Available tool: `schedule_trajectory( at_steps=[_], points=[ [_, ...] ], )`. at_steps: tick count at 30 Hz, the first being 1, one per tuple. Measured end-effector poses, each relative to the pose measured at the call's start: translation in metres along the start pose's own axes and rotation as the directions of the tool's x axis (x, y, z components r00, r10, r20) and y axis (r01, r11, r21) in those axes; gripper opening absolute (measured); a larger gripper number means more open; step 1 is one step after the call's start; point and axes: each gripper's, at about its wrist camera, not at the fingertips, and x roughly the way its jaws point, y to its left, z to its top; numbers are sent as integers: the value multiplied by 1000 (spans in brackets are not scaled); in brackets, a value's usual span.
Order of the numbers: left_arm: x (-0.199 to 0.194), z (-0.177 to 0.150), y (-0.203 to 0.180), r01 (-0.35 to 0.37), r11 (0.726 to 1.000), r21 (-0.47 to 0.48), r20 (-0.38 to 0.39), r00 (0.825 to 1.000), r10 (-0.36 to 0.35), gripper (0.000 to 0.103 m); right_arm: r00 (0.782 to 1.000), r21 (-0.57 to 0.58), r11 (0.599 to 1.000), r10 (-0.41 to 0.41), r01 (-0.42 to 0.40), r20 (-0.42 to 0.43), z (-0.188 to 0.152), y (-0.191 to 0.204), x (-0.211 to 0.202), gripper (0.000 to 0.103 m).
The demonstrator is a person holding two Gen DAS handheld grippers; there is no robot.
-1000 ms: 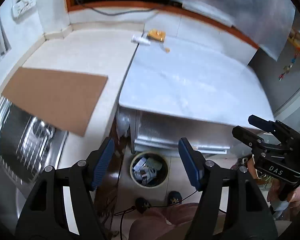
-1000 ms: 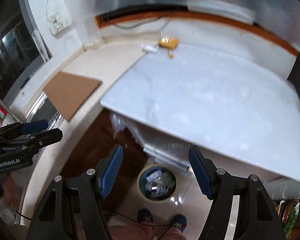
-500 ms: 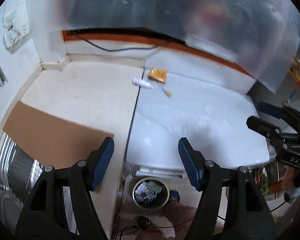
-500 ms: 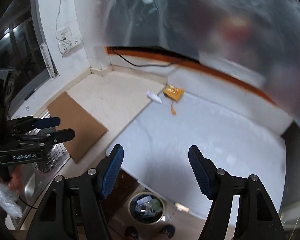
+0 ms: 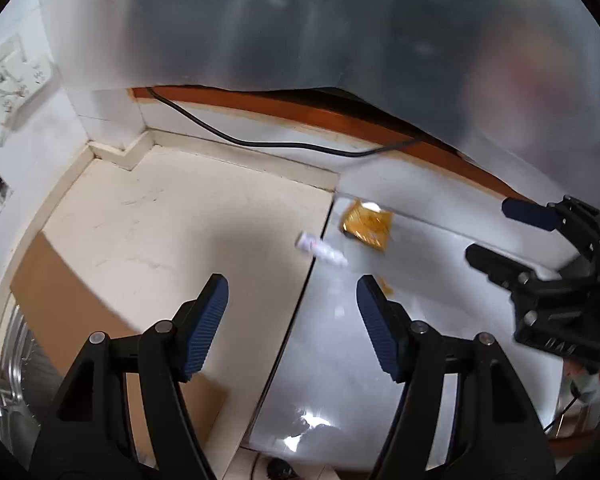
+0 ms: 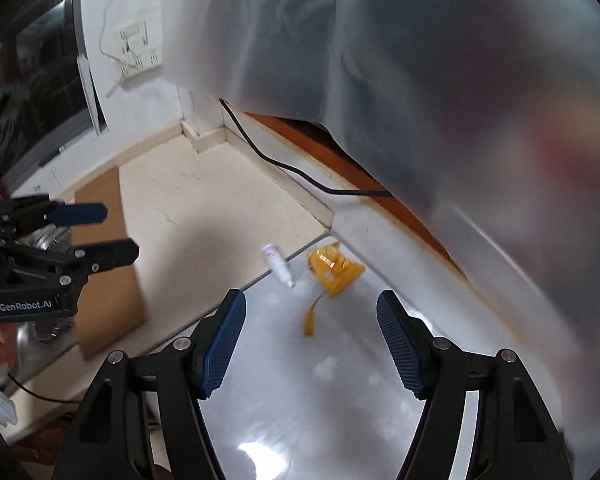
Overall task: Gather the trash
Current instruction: 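Raise both tools back up toward the last trash on the table, then grasp the white small bottle with the left gripper while the right grasps the yellow snack bag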
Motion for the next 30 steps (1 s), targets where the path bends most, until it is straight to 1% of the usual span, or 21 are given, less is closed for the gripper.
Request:
schedule_trajectory(
  at_steps=[3, 6, 8, 10, 12, 14, 19, 22, 24, 25, 26, 30],
  points=[
    [61, 22, -7, -35, 999, -40, -41, 999, 33, 64, 999, -30, 999, 30, -30, -18, 17, -23, 57, 69],
    [106, 25, -12, -58, 996, -67, -81, 995, 53, 64, 997, -43, 997, 58, -60, -44, 26, -41, 112, 69],
    [135, 25, -14, -61, 994, -85, -108, 993, 52, 64, 996, -52, 996, 68, -71, -58, 25, -48, 141, 69],
    [164, 28, -16, -75, 992, -105, -133, 989, 61, 64, 995, -68, 994, 78, -83, -68, 24, -52, 166, 69],
    [184, 25, -15, -80, 989, -127, -156, 986, 60, 64, 994, -88, 993, 76, -82, -74, 26, -56, 191, 69],
    [202, 23, -13, -86, 984, -154, -181, 982, 57, 64, 994, -96, 992, 79, -86, -81, 20, -56, 206, 69],
    [230, 15, -6, -87, 976, -198, -225, 974, 41, 64, 991, -102, 991, 75, -86, -110, 13, -65, 246, 69],
    [242, 11, -7, -88, 975, -205, -245, 969, 36, 64, 988, -96, 991, 79, -92, -136, 13, -72, 266, 68],
    [251, 9, -9, -95, 974, -208, -262, 964, 38, 63, 983, -93, 990, 86, -102, -161, 9, -76, 280, 58],
    [254, 9, -9, -95, 973, -211, -265, 963, 37, 63, 982, -88, 990, 94, -109, -162, 8, -77, 282, 57],
    [256, 8, -10, -95, 972, -213, -269, 962, 35, 63, 984, -81, 989, 108, -121, -143, 7, -80, 283, 53],
    [266, 3, -17, -91, 972, -218, -281, 959, 26, 63, 984, -62, 989, 122, -131, -130, 8, -93, 289, 48]
  ],
)
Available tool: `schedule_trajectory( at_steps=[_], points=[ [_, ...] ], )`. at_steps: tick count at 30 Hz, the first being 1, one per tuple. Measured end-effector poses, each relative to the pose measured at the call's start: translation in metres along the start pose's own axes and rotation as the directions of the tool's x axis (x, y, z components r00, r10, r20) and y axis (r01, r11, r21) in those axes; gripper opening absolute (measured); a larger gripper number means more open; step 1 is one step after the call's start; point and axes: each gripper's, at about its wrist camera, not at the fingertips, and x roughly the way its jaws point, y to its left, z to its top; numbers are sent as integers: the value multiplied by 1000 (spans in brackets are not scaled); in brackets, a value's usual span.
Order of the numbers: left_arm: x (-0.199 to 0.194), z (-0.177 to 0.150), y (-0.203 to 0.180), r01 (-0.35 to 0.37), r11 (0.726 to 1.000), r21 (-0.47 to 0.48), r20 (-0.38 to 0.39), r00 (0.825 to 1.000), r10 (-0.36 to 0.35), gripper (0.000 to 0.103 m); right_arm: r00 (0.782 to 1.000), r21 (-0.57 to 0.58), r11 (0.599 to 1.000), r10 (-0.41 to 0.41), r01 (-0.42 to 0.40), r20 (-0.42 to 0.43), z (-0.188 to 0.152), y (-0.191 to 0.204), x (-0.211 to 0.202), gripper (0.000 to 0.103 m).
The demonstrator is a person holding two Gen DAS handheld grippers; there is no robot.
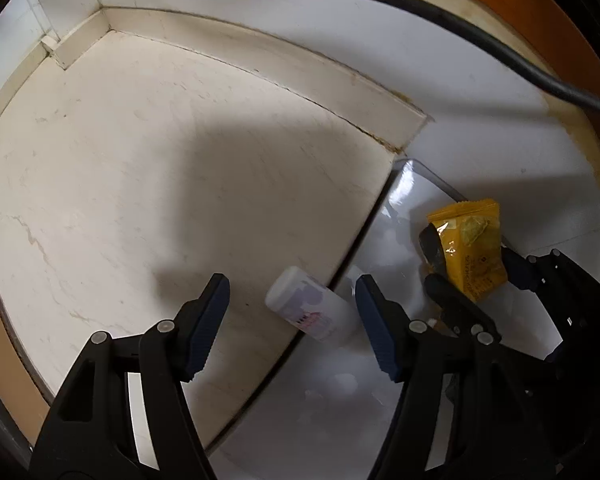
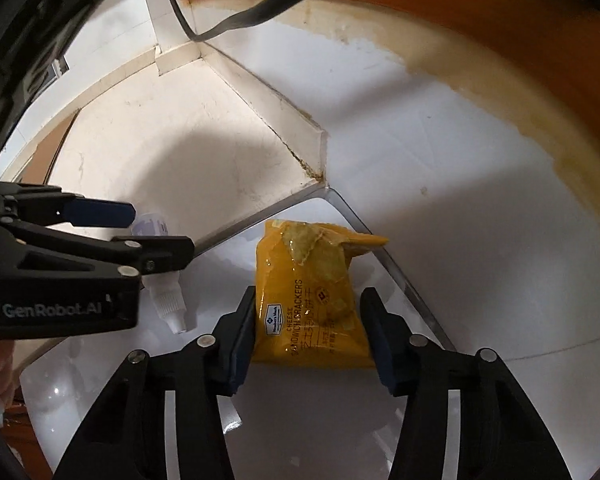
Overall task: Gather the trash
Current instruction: 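Grasp the white small bottle with the left gripper while the right grasps the yellow snack bag, then carry the bottle and snack bag down over the trash bin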
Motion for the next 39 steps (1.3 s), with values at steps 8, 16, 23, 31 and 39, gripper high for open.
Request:
schedule_trajectory(
  at_steps=[8, 16, 23, 31, 39],
  points=[
    [7, -9, -8, 31, 999, -11, -3, 1000, -31, 60, 999, 35, 998, 48, -48, -4, -15, -4, -1, 39],
    [14, -23, -12, 65, 997, -50, 24, 998, -64, 42, 997, 59, 995, 83, -83, -1, -31, 2, 4, 38],
    [14, -45, -6, 123, 991, -44, 49, 991, -121, 41, 996, 78, 993, 94, -94, 4, -56, 18, -15, 37],
    [-4, -89, -2, 195, 981, -7, 80, 978, -194, 41, 993, 108, 987, 122, -122, 9, -76, 46, -34, 35],
    [-31, -111, 22, 231, 971, 57, 96, 967, -236, 41, 988, 119, 981, 152, -154, 27, -108, 73, -63, 34]
  ],
)
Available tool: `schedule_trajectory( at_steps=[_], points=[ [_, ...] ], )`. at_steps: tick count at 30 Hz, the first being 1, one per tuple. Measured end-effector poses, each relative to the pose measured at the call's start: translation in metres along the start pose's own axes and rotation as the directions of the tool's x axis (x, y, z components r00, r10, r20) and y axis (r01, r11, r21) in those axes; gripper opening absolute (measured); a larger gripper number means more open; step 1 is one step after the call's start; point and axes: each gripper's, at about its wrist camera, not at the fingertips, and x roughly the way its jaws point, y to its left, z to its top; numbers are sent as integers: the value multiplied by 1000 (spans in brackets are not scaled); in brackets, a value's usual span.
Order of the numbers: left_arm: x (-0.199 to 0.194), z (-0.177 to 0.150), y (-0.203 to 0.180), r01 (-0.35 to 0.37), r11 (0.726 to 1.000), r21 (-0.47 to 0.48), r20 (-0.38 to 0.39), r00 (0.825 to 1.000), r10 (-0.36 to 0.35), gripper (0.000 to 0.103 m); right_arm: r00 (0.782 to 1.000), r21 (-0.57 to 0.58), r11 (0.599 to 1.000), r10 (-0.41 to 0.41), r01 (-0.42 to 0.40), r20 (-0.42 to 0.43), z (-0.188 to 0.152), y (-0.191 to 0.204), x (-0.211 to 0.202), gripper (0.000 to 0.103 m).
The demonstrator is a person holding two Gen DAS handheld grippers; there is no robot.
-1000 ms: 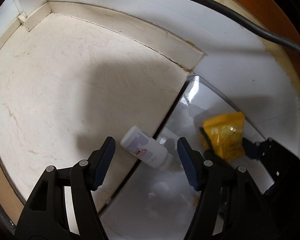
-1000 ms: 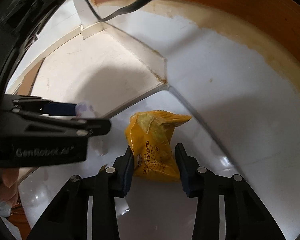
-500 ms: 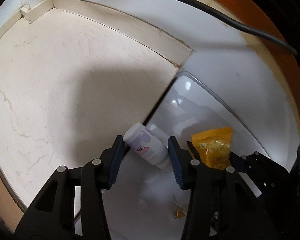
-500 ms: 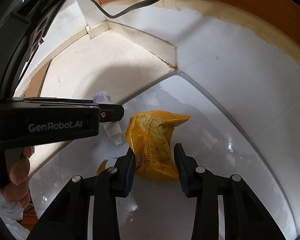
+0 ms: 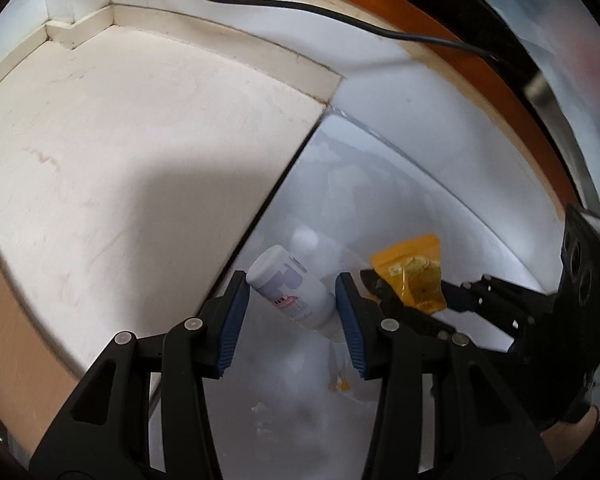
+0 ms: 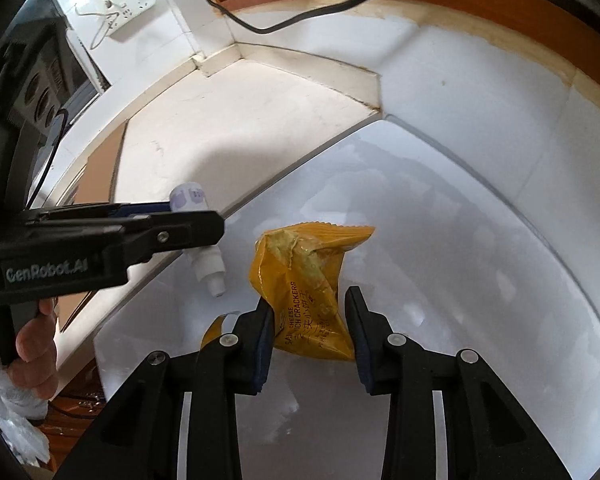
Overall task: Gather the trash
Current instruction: 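Carry the bottle and snack bag down over the trash bin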
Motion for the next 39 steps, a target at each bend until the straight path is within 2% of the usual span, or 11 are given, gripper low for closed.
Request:
schedule_trajectory(
  at_steps=[5, 12, 17, 23, 31, 36, 39],
  points=[
    [-36, -31, 17, 37, 999, 4, -6, 999, -37, 41, 1000, 15, 1000, 11, -11, 9, -28, 28, -21, 33],
    [-108, -92, 46, 90, 995, 48, -7, 996, -90, 41, 999, 46, 999, -9, 7, 46, -80, 88, -60, 33],
    [-145, -141, 66, 128, 986, 107, -25, 992, -126, 41, 995, 108, 994, -45, 36, 84, -133, 147, -88, 32],
    [-174, -199, 89, 157, 971, 180, -78, 986, -145, 41, 993, 196, 979, -78, 59, 89, -203, 210, -100, 32],
    [-164, -263, 102, 181, 965, 189, -176, 973, -148, 41, 997, 300, 951, -81, 76, 4, -294, 265, -90, 32],
    [-131, -298, 109, 163, 971, 177, -231, 965, -120, 41, 994, 351, 930, -86, 105, -69, -341, 267, -63, 32],
    [-99, -322, 115, 145, 976, 165, -259, 961, -99, 40, 990, 378, 917, -91, 125, -107, -364, 261, -37, 32]
  ],
)
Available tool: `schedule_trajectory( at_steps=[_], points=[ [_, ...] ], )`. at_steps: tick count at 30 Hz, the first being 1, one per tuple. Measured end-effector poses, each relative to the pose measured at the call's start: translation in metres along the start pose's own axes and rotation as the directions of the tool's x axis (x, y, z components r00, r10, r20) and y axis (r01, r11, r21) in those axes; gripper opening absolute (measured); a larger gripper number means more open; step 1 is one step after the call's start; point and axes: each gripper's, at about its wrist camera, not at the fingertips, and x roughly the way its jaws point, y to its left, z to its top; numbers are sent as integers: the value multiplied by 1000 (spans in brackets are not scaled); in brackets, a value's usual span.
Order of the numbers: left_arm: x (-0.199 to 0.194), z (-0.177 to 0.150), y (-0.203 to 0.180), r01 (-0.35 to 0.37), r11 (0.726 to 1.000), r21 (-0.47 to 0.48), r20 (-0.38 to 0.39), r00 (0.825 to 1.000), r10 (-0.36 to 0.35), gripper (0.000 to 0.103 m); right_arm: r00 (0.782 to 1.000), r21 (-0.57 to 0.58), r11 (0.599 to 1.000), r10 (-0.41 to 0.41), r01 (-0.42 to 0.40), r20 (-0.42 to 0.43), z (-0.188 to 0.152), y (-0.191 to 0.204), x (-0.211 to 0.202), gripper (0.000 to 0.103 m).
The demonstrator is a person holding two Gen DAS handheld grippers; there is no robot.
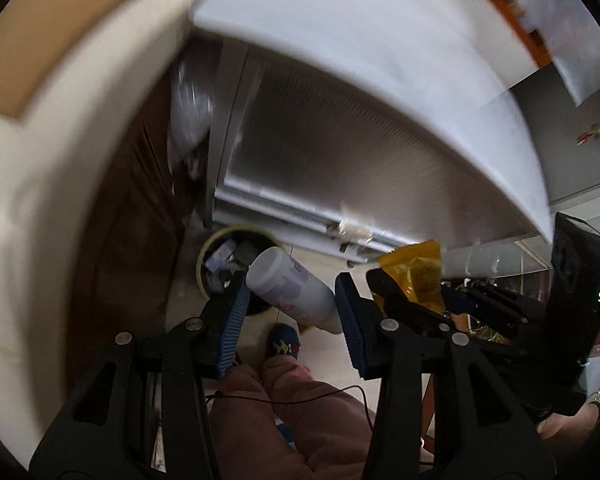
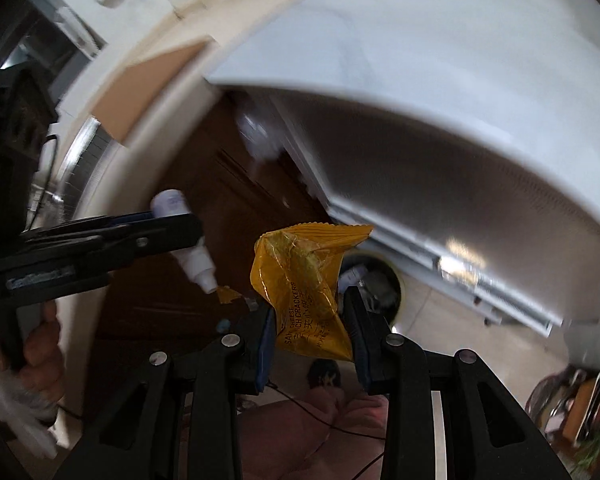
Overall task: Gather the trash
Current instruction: 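Carry the bottle and snack bag down over the trash bin, then open both grippers to drop the bottle and snack bag into the bin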
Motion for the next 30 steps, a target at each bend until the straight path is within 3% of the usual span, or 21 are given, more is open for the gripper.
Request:
schedule_trajectory(
  at_steps=[3, 6, 12, 18, 25, 30],
  points=[
    [40, -12, 6, -21, 1000, -7, -25, 999, 21, 39, 999, 41, 999, -6, 7, -36, -14, -17, 43, 32],
    [95, -26, 19, -16, 999, -31, -69, 998, 14, 21, 997, 82, 997, -4, 10, -71, -27, -35, 92, 32],
    [198, -35, 43, -38, 998, -56, -97, 995, 32, 21, 992, 128, 992, 9, 7, -125, -49, -67, 189, 32],
    [298, -44, 86, -120, 988, -95, -157, 982, 104, 21, 987, 125, 991, -14, 35, -160, -58, -95, 293, 32],
    [358, -58, 111, -172, 981, -90, -189, 970, 152, 21, 978, 148, 988, -12, 44, -208, -56, -107, 383, 35],
    [380, -62, 120, -211, 975, -70, -210, 959, 192, 22, 973, 171, 985, 1, 39, -229, -57, -111, 423, 51]
  ],
)
